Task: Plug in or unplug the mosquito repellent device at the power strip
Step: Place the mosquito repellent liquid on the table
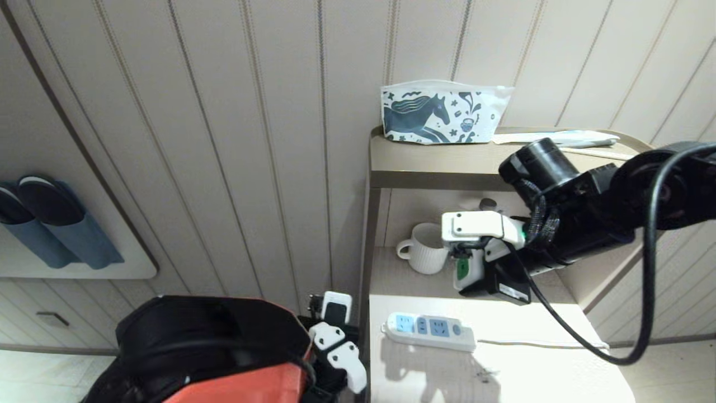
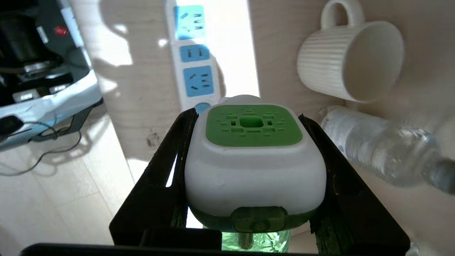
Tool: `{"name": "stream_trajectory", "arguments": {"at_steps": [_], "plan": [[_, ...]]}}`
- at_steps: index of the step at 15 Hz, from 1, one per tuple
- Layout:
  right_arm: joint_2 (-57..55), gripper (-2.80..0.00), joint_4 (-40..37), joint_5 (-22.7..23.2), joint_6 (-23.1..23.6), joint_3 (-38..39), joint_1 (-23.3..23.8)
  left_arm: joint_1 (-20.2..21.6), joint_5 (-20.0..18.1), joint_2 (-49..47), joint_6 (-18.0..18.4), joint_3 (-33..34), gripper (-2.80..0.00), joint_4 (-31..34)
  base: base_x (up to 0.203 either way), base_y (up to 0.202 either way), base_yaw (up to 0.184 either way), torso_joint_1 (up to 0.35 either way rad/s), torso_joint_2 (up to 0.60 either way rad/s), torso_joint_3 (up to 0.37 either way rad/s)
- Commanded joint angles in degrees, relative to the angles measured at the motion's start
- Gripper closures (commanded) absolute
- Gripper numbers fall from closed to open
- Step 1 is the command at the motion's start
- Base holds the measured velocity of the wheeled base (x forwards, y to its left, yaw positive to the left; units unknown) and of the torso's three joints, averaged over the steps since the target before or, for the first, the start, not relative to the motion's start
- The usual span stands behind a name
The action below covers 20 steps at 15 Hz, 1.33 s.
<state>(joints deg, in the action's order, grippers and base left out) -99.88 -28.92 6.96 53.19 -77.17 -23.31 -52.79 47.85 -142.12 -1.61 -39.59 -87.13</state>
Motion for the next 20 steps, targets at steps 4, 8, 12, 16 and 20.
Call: {"name": "stream_trajectory", "arguments": {"at_steps": [4, 8, 12, 16, 20], "plan": [[3.4, 0.00, -0.3, 0.2, 0.2, 3.9, -0.7, 11.0, -1.4, 6.1, -4.0, 10.2, 0.00, -2.5, 0.000, 0.000, 0.000, 0.000, 0.00, 0.000], [7.8, 0.00, -0.3, 0.2, 0.2, 6.8, -0.7, 25.7, -9.1, 20.9, -3.8, 20.6, 0.00, -2.5, 0.000, 0.000, 0.000, 0.000, 0.00, 0.000], [15.0, 0.00, -0.5, 0.1, 0.1, 11.6, -0.2, 43.2, -21.4, 35.9, -1.5, 32.9, 0.00, -2.5, 0.000, 0.000, 0.000, 0.000, 0.00, 0.000], [21.9, 0.00, -1.5, 0.1, 0.0, 14.9, 4.4, 52.7, -27.8, 49.7, 0.1, 38.9, 0.00, -1.1, 0.000, 0.000, 0.000, 0.000, 0.00, 0.000], [26.9, 0.00, -5.0, 0.1, 0.0, 14.5, 10.4, 57.5, -30.9, 68.1, 2.1, 36.4, 0.00, 13.0, 0.000, 0.000, 0.000, 0.000, 0.00, 0.000]]}}
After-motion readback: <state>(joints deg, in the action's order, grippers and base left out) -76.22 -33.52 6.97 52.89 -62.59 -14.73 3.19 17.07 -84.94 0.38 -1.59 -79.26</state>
